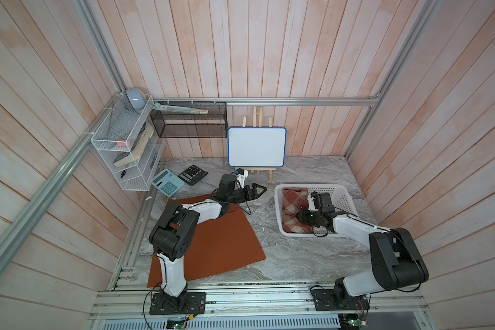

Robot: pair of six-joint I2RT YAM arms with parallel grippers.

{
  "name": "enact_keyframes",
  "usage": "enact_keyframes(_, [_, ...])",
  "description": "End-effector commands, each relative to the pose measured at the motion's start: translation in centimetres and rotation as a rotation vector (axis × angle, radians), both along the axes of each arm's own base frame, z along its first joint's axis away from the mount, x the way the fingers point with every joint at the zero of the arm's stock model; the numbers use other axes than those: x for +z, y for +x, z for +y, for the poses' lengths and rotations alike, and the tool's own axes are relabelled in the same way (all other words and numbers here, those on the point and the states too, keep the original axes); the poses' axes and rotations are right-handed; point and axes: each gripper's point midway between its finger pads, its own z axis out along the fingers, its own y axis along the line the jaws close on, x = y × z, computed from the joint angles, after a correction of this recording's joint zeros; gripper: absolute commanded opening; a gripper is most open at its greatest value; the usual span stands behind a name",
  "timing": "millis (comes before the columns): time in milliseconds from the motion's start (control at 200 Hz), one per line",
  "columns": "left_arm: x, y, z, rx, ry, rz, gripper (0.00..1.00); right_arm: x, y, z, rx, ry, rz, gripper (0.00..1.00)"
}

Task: Roll up the skirts
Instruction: Place the skirt in the basket, then move the basket to the center of the board.

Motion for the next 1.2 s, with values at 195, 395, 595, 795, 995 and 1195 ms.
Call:
enact_keyframes(195, [3.5, -3.2, 2.7, 0.043, 0.006, -0.078, 0.99, 0.3, -2.4, -2.0, -0.029, -0.114, 0.058, 0.47])
enact_keyframes(395, [4.2, -5.1, 4.3, 0.064, 0.06, -0.097, 1.0, 5.4, -0.9, -2.0, -0.045, -0.096, -0.085, 0.55])
enact_keyframes(595, [3.9, -5.6, 6.3, 0.138, 0.113, -0.086, 1.0, 6.5, -0.6, -2.2, -0.05, -0.097, -0.13, 0.57])
enact_keyframes(795, [3.3, -5.9, 9.1, 0.155, -0.022, -0.028, 0.99, 8.4, -1.2, -2.7, -0.079, -0.102, -0.217, 0.58])
enact_keyframes(995, [4.3, -6.3, 13.5, 0.327, 0.013, -0.051, 0.98, 11.3, -1.6, -3.6, -0.107, -0.165, -0.284, 0.57])
enact_keyframes(1195, [5.4, -7.7, 17.1, 0.432, 0.052, -0.039, 0.21, 15.3, -3.5, -1.1, -0.054, -0.197, -0.37, 0.38])
